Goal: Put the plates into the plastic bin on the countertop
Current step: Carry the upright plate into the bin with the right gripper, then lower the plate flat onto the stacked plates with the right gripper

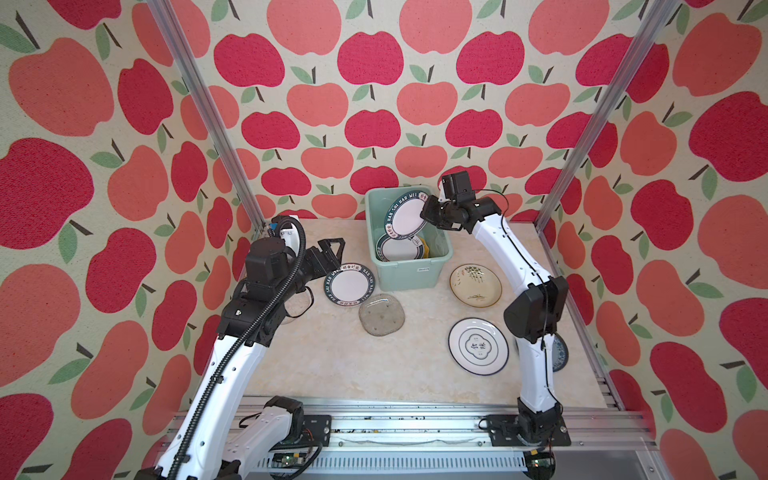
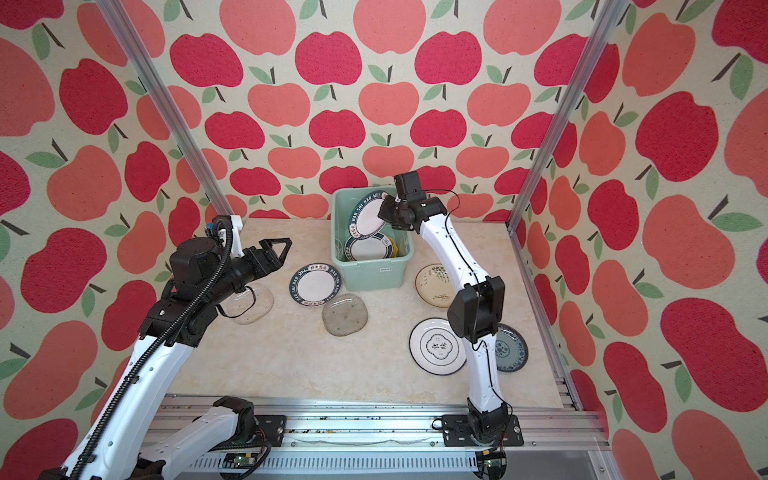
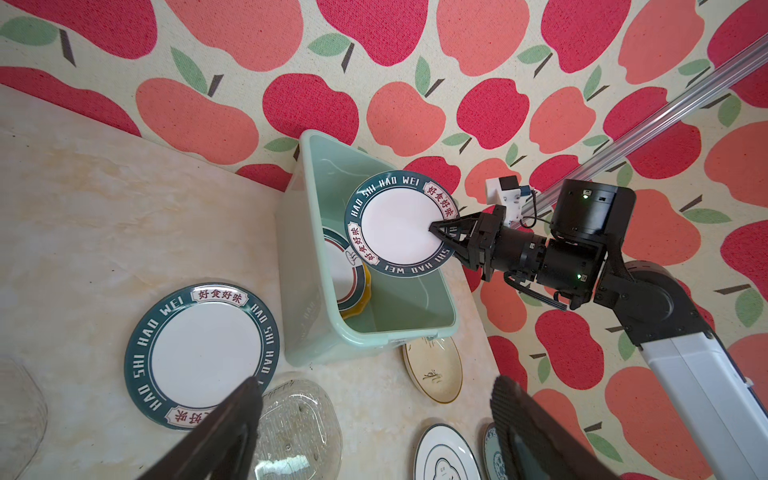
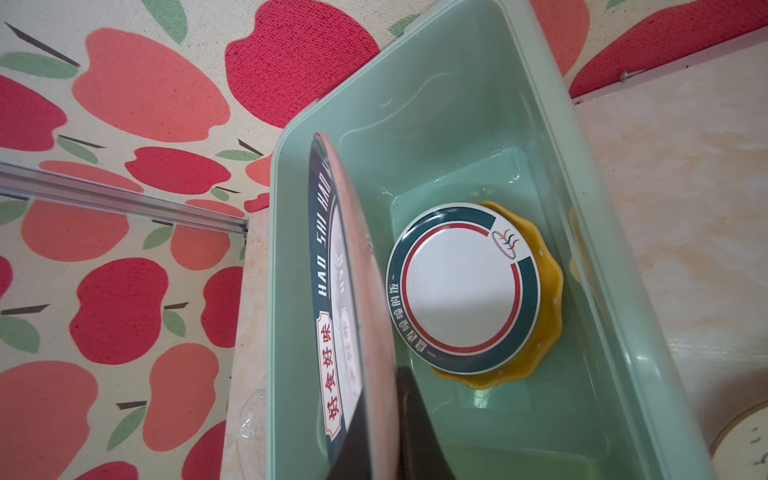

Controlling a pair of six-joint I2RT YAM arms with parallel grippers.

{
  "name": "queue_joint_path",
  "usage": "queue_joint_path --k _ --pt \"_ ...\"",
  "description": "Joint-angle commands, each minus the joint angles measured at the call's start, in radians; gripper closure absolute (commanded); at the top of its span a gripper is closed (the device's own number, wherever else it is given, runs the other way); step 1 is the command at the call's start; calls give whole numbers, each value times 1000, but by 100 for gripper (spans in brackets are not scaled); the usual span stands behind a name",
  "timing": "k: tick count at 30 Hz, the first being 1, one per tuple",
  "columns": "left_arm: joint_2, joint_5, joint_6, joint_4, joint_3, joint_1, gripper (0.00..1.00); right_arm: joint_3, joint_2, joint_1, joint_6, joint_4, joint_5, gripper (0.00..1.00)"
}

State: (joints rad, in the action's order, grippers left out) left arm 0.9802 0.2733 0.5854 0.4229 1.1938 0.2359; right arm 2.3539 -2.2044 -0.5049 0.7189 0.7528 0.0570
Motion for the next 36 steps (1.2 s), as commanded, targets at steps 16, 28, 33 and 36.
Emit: queue_joint_path --k 16,28,33,36 --pt "155 88 -9 14 45 -23 11 79 -202 27 -170 56 45 100" --pt "236 53 4 23 73 -4 10 12 -229 44 -184 2 87 92" --pt "261 52 15 13 82 2 10 -15 -227 45 -190 -7 76 85" --pt "271 55 16 13 90 6 11 -38 -220 43 -189 -13 56 78"
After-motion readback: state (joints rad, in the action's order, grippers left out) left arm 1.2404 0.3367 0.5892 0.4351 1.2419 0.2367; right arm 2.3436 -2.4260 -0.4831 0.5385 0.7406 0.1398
